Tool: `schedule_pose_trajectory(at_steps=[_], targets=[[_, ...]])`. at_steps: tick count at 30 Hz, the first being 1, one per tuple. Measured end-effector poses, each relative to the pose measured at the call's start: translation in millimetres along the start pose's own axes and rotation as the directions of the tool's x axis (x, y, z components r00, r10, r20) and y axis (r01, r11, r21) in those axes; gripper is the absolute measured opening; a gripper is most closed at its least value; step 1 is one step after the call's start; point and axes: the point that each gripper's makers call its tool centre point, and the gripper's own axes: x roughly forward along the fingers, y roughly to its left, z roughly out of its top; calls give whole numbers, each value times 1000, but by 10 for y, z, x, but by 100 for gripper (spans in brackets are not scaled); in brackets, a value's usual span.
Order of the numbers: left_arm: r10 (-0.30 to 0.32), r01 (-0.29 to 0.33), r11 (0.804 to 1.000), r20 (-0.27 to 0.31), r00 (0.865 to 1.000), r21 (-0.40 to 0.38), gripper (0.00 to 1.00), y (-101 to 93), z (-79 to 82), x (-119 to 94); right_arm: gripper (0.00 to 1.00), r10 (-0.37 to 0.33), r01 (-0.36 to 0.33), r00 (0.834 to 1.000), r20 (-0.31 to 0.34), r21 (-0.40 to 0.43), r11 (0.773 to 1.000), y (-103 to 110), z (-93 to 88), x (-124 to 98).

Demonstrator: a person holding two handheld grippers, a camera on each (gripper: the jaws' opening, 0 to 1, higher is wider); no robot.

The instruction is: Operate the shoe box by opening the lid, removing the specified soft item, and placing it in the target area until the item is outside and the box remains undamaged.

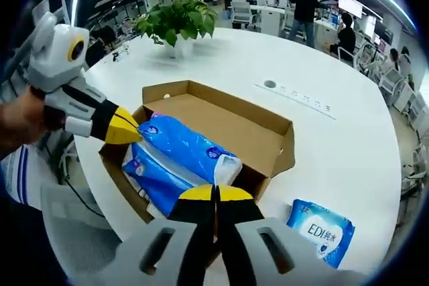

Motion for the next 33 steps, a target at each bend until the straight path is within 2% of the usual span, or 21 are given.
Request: schedule_pose_trajectory(at_steps=[15,19,23,33], targets=[[-50,50,997,-5,999,51,0,-463,170,183,0,-53,53,998,20,34,998,-378,-162,-316],[-67,67,995,-13,998,70,0,-616,201,280,0,-71,70,997,26,54,996,-527,-258,-436],[-90,92,991,-24,996,93,0,-849,229,405,0,-92,90,995,27,73,993,-696,-372,-553],[-123,128,983,-43,991,129,0,-1239,300,653,0,-134,130,991,26,108,986,-1047,-627,-783]])
